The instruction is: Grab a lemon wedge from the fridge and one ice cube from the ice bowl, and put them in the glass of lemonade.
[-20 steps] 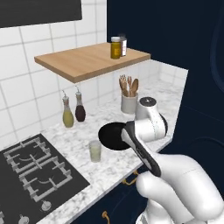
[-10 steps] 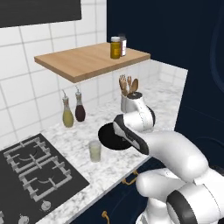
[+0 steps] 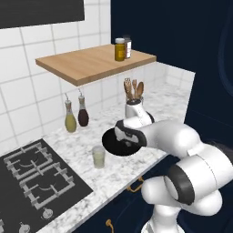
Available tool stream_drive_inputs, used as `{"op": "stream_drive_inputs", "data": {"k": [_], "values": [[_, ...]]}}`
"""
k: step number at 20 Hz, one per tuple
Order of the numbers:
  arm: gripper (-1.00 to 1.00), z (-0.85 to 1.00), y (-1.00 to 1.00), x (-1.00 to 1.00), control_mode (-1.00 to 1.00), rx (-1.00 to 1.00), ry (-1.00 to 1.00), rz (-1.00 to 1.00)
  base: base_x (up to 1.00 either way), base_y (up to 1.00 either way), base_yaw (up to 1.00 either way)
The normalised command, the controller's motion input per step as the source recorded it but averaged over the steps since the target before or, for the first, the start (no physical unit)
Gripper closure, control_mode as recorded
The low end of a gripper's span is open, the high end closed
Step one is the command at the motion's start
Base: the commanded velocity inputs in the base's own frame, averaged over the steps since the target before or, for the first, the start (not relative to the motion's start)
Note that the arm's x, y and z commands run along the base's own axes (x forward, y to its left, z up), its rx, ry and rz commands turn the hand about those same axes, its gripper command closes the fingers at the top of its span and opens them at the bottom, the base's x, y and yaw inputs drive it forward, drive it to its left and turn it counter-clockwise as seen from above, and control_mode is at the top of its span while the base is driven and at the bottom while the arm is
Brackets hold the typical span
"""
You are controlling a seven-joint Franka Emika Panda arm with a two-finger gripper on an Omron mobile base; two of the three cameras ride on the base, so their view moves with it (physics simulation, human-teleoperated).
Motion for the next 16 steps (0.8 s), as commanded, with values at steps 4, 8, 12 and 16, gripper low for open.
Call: {"op": "stream_drive_inputs", "data": {"k": [4, 8, 12, 16], "values": [[-1.0, -0.26, 0.05, 0.36, -1.0, 0.0, 0.11, -0.09, 0.0, 0.0, 0.0], [-1.0, -0.03, 0.14, 0.38, -1.0, 0.0, 0.12, -0.09, 0.0, 0.0, 0.0], [-1.0, -0.12, 0.03, 0.14, -1.0, 0.0, 0.1, -0.08, 0.0, 0.0, 0.0], [-1.0, -0.21, 0.0, 0.0, -1.0, 0.0, 0.09, -0.08, 0.0, 0.0, 0.0]]}}
